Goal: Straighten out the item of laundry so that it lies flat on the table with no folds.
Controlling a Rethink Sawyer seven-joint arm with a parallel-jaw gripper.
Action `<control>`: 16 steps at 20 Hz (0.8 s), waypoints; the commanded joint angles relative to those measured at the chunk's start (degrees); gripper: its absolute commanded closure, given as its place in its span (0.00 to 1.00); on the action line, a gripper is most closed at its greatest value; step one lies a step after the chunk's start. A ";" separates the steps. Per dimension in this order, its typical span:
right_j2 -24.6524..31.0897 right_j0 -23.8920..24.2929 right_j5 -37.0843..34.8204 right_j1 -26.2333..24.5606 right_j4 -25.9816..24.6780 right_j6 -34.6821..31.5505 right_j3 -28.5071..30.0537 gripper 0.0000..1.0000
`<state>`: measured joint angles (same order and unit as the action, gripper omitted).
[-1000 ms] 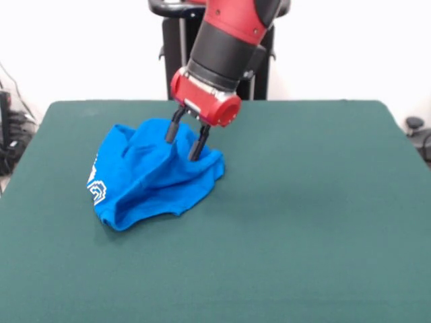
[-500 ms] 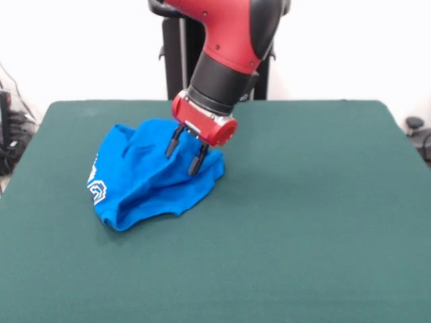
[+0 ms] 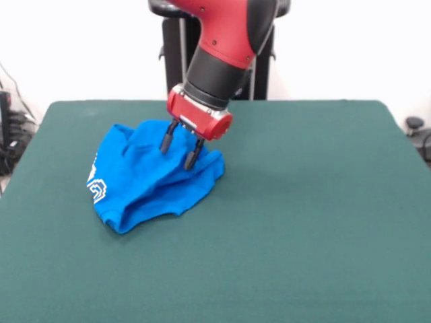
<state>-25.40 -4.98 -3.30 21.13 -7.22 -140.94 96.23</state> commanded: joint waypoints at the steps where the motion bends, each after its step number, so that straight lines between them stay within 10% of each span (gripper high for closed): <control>1: 4.72 1.63 -3.92 4.82 -3.66 0.36 3.05 0.00; 16: 5.98 1.81 2.44 -0.67 -4.06 -3.46 1.18 0.00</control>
<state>-25.48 -3.19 -3.30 25.11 -9.88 -140.94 96.27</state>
